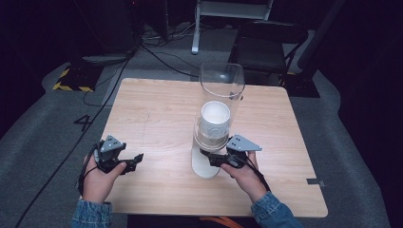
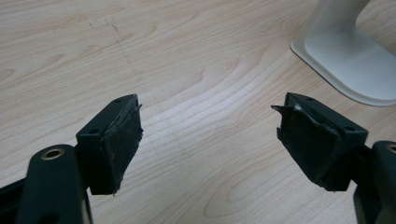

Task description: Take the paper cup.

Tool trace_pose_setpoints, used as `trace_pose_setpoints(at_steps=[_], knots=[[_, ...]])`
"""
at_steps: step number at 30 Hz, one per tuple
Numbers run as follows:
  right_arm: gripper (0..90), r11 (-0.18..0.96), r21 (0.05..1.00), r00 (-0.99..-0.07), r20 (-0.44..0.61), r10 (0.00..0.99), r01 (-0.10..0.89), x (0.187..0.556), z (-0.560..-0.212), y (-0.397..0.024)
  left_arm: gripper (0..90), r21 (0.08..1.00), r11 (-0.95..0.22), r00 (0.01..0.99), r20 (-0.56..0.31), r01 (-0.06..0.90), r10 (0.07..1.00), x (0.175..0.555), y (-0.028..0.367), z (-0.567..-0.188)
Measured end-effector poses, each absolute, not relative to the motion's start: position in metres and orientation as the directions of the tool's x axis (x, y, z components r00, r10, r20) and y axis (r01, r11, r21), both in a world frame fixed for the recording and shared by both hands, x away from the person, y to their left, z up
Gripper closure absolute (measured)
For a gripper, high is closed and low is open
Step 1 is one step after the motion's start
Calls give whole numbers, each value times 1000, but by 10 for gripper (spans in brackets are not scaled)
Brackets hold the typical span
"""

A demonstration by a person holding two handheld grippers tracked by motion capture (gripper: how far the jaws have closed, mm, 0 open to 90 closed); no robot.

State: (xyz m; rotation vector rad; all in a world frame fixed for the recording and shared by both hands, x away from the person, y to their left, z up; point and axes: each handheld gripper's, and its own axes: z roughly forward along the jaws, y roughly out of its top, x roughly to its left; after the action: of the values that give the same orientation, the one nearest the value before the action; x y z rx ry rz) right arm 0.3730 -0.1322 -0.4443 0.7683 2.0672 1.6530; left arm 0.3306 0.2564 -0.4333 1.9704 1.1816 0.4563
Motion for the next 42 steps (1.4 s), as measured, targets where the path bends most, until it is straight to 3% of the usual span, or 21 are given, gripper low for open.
trace_pose_setpoints(at_steps=[42], knots=[[330, 184, 969, -782, 16, 622, 166, 371, -451, -134, 213, 772, -259, 502, -89, 581, 860, 331, 258, -433]])
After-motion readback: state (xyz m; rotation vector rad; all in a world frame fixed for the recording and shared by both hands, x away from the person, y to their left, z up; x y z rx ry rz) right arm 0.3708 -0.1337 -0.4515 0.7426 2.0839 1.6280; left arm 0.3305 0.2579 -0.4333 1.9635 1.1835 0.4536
